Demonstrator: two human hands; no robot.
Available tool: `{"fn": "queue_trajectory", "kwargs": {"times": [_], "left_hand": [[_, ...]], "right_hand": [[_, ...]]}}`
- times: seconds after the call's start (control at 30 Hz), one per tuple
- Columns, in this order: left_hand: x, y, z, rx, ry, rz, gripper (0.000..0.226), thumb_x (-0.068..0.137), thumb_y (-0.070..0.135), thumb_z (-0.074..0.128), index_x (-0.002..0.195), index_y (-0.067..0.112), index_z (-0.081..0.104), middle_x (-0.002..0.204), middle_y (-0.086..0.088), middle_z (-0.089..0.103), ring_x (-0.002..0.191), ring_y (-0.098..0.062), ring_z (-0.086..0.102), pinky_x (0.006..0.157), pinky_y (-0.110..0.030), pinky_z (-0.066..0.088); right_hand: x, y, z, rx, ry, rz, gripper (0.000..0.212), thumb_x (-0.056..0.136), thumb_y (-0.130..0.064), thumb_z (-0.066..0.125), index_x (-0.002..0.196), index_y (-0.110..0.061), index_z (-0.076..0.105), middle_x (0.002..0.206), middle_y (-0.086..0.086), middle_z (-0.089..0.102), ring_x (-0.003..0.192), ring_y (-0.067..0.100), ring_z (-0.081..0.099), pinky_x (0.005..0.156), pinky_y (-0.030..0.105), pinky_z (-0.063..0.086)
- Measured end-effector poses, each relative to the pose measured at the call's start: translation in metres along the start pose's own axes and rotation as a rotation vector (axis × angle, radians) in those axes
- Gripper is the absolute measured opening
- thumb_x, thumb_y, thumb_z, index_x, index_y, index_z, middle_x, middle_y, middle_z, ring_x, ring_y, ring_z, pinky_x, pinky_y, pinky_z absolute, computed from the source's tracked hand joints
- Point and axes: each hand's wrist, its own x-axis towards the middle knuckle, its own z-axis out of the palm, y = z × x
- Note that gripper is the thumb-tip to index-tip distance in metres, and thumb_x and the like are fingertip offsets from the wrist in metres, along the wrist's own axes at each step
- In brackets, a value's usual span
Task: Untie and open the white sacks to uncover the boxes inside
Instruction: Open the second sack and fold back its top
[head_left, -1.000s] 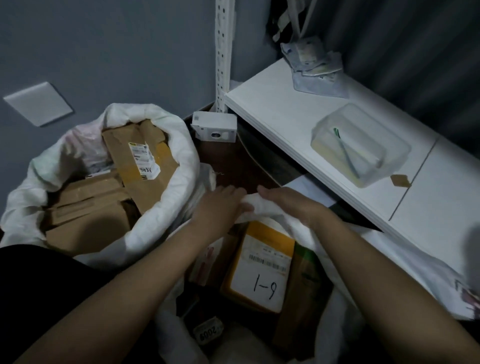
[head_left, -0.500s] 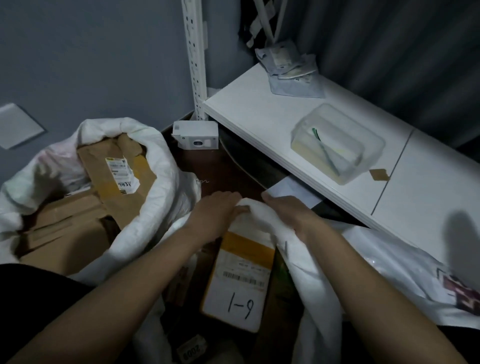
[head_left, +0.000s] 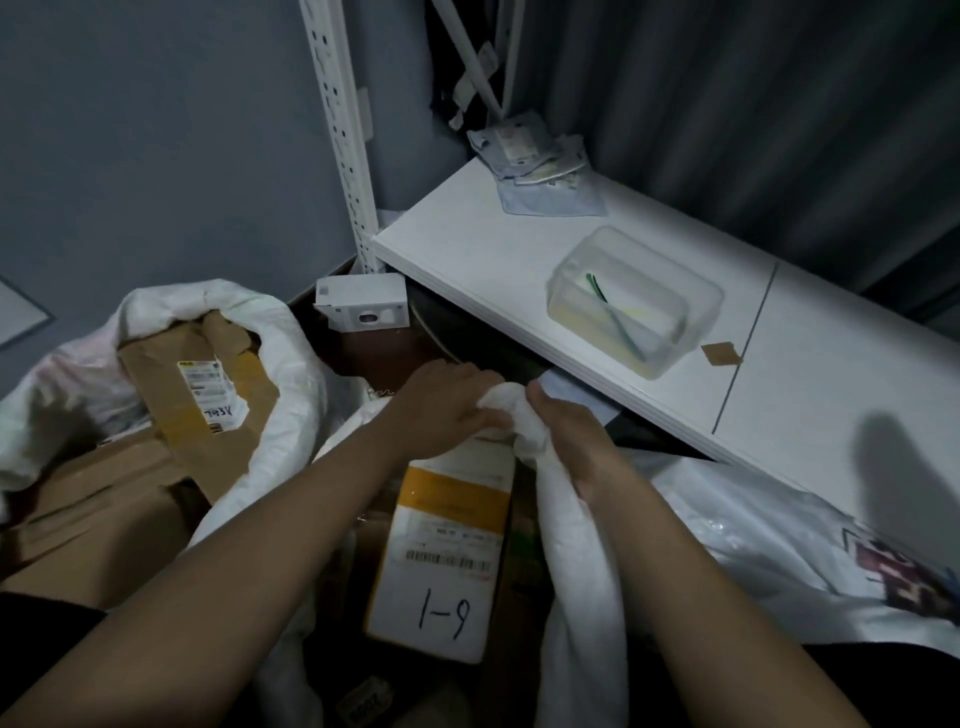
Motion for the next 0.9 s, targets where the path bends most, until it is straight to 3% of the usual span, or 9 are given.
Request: {"fn": "queue_trajectory", "kwargs": {"times": [0.1, 0.27, 0.37, 0.43, 0.53, 0.57, 0.63, 0.73, 0.9], "left_hand": [[0.017, -0.005, 0.003, -0.049, 0.088, 0.045, 0.055, 0.090, 0.055, 0.030, 0.090, 0.012, 0.064, 0.080, -0.006, 0.065, 0.074, -0.024, 0.061, 0.066, -0.038, 0.046], [0.039, -0.022, 0.001, 0.057, 0.094, -0.092, 0.051, 0.090, 0.058, 0.023, 0.085, 0.023, 0.060, 0.079, 0.000, 0.064, 0.078, -0.024, 0.060, 0.079, -0.040, 0.044], [0.046, -0.016, 0.010, 0.338, 0.247, -0.227, 0.050, 0.087, 0.053, 0.034, 0.085, 0.019, 0.070, 0.083, -0.008, 0.064, 0.080, -0.030, 0.061, 0.078, -0.040, 0.041], [0.046, -0.001, 0.012, 0.338, 0.368, -0.330, 0.042, 0.086, 0.045, 0.043, 0.092, 0.014, 0.071, 0.093, -0.013, 0.064, 0.087, -0.035, 0.060, 0.078, -0.042, 0.044], [0.039, 0.027, 0.011, 0.092, 0.420, -0.428, 0.036, 0.085, 0.029, 0.048, 0.111, 0.007, 0.060, 0.110, -0.018, 0.058, 0.102, -0.037, 0.052, 0.084, -0.045, 0.045], [0.036, 0.041, 0.012, -0.059, 0.410, -0.454, 0.032, 0.090, 0.027, 0.048, 0.113, 0.008, 0.057, 0.111, -0.016, 0.057, 0.102, -0.032, 0.053, 0.085, -0.044, 0.046], [0.028, 0.074, 0.018, -0.366, 0.317, -0.541, 0.028, 0.094, 0.033, 0.052, 0.113, 0.012, 0.052, 0.110, -0.008, 0.058, 0.097, -0.020, 0.055, 0.082, -0.035, 0.048], [0.024, 0.105, 0.042, -0.753, 0.136, -0.658, 0.049, 0.088, 0.040, 0.062, 0.125, 0.012, 0.046, 0.113, -0.004, 0.060, 0.094, -0.015, 0.059, 0.080, -0.029, 0.050], [0.038, 0.115, 0.049, -0.823, 0.210, -0.754, 0.049, 0.090, 0.021, 0.062, 0.132, 0.005, 0.042, 0.118, -0.012, 0.059, 0.092, -0.017, 0.056, 0.083, -0.036, 0.053]], "right_hand": [[-0.003, -0.027, 0.013, -0.146, 0.007, -0.206, 0.030, 0.097, -0.042, 0.048, 0.113, -0.019, 0.059, 0.100, -0.006, 0.062, 0.082, -0.002, 0.055, 0.068, 0.014, 0.043], [-0.012, 0.033, -0.004, -0.494, 0.188, -0.521, 0.043, 0.096, -0.051, 0.042, 0.119, -0.018, 0.058, 0.107, -0.001, 0.064, 0.099, 0.016, 0.059, 0.084, 0.031, 0.047], [-0.009, 0.035, 0.000, -0.406, 0.319, -0.556, 0.024, 0.099, -0.035, 0.046, 0.099, -0.018, 0.063, 0.090, -0.001, 0.066, 0.088, 0.017, 0.060, 0.079, 0.036, 0.048], [-0.002, 0.014, -0.001, -0.162, 0.329, -0.441, 0.017, 0.099, -0.025, 0.050, 0.086, -0.023, 0.061, 0.078, -0.006, 0.063, 0.077, 0.014, 0.059, 0.075, 0.031, 0.046], [0.004, -0.018, -0.010, 0.553, 0.162, -0.146, 0.012, 0.097, -0.018, 0.052, 0.099, -0.015, 0.064, 0.092, 0.005, 0.067, 0.083, 0.020, 0.063, 0.076, 0.032, 0.051], [0.007, -0.020, -0.012, 0.623, 0.182, -0.123, 0.009, 0.097, -0.018, 0.054, 0.100, -0.014, 0.061, 0.093, 0.008, 0.066, 0.083, 0.021, 0.063, 0.074, 0.032, 0.053], [0.007, -0.020, -0.011, 0.552, 0.286, -0.115, 0.007, 0.094, -0.018, 0.060, 0.095, -0.014, 0.054, 0.091, 0.012, 0.066, 0.081, 0.022, 0.062, 0.072, 0.034, 0.054], [0.008, -0.014, -0.012, 0.493, 0.313, -0.148, 0.010, 0.093, -0.020, 0.061, 0.086, -0.015, 0.057, 0.100, 0.018, 0.067, 0.090, 0.028, 0.065, 0.084, 0.041, 0.054], [-0.016, 0.024, -0.030, 0.001, 0.381, -0.463, 0.024, 0.097, -0.030, 0.051, 0.101, -0.012, 0.066, 0.104, 0.008, 0.067, 0.088, 0.012, 0.061, 0.082, 0.019, 0.051]]}}
